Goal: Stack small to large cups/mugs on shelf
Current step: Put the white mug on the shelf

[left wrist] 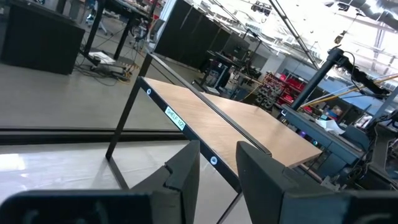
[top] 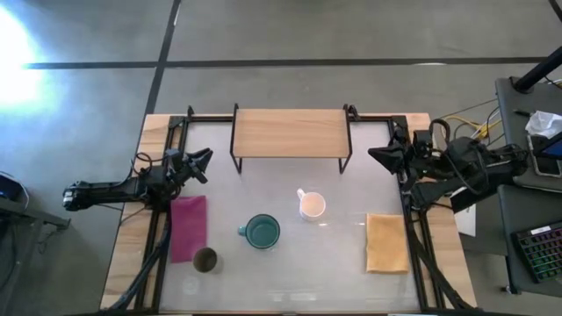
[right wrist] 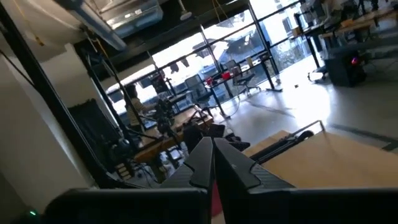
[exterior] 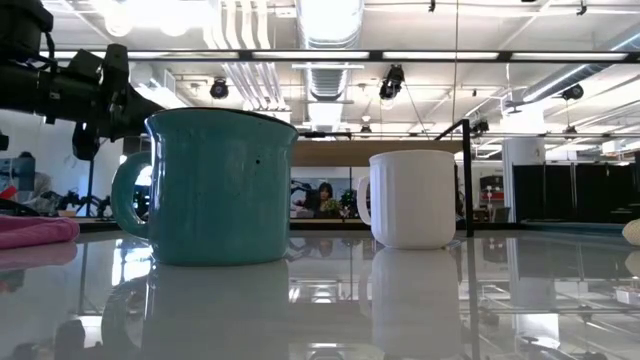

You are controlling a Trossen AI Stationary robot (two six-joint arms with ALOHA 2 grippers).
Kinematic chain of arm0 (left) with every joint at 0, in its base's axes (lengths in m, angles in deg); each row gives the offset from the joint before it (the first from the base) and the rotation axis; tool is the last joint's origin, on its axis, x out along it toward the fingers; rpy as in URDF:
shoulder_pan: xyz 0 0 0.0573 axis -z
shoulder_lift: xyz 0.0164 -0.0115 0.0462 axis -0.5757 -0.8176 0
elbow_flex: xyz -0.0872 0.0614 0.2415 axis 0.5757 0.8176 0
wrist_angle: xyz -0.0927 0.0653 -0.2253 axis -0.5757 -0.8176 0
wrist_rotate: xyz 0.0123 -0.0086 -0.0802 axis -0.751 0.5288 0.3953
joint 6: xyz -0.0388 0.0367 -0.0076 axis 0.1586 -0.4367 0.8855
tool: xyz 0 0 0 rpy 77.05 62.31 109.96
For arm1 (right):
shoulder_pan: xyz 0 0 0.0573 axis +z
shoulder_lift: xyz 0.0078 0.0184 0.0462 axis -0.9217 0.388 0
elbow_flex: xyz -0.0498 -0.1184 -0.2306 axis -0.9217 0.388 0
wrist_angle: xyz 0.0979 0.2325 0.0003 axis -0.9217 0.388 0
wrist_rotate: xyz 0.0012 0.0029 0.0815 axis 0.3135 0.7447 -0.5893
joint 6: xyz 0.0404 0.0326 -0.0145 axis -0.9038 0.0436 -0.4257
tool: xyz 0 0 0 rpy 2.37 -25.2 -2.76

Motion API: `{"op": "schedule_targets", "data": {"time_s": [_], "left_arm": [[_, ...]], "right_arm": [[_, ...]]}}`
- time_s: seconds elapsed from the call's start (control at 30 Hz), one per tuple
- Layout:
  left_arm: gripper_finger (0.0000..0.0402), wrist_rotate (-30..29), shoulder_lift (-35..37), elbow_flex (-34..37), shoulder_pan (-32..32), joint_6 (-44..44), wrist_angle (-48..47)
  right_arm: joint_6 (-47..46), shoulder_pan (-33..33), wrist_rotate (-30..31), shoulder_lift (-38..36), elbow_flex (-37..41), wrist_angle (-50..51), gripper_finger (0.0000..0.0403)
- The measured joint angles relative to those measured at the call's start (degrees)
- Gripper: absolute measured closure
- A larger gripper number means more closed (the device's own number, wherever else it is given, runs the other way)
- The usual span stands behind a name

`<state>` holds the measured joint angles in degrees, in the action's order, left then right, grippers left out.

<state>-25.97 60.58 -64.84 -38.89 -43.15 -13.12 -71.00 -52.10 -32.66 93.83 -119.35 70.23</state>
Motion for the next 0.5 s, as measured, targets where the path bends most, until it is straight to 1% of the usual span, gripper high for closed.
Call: {"op": "schedule_targets", "data": {"time_s": [0.07, 0.27, 0.5], "left_arm": [[0.0311, 0.0, 0.0, 0.0, 0.0, 0.0, 0.0], [0.0311, 0.0, 0.0, 0.0, 0.0, 0.0, 0.0], [0.0311, 0.0, 0.0, 0.0, 0.0, 0.0, 0.0]], "right_arm": [[-1.5, -0.1, 0.0, 0.2, 0.0, -0.4, 0.0394], [-1.4, -0.1, 0.0, 1.7, 0.0, -3.8, 0.0394], [4.1, -0.2, 1.5, 4.0, 0.0, -9.4, 0.0394]]}}
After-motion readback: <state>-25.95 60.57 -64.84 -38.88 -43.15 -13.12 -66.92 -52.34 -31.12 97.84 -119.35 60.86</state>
